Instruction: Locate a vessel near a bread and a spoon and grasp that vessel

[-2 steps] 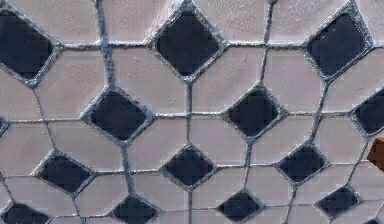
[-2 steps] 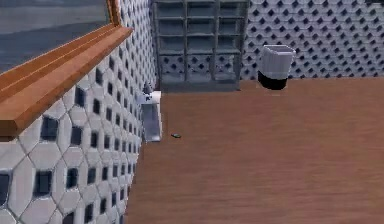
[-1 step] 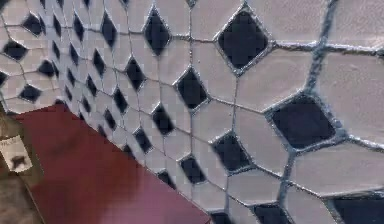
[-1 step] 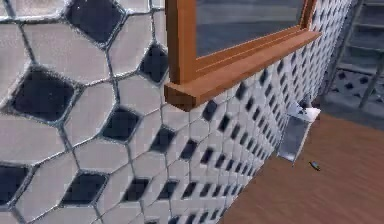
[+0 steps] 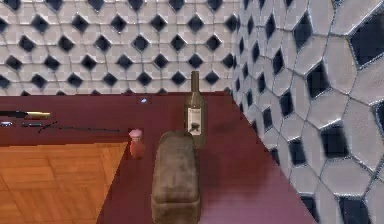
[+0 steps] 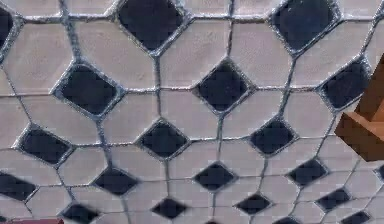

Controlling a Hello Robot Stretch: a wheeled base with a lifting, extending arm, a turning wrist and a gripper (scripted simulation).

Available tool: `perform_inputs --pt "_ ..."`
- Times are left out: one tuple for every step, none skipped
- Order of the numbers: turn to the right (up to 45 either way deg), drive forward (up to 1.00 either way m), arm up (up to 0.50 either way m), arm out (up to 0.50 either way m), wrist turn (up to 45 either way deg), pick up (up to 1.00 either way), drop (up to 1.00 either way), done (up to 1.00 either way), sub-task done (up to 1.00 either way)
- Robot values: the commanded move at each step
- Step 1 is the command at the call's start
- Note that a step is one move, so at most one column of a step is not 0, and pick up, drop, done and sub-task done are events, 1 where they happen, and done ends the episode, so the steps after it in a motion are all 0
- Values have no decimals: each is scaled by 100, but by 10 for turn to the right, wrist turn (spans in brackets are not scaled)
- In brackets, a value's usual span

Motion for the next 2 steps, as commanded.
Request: perform_inputs --pt "-450 0 0 0 0 0 0 0 0" --pt "-390 0 0 0 0 0 0 0 0"
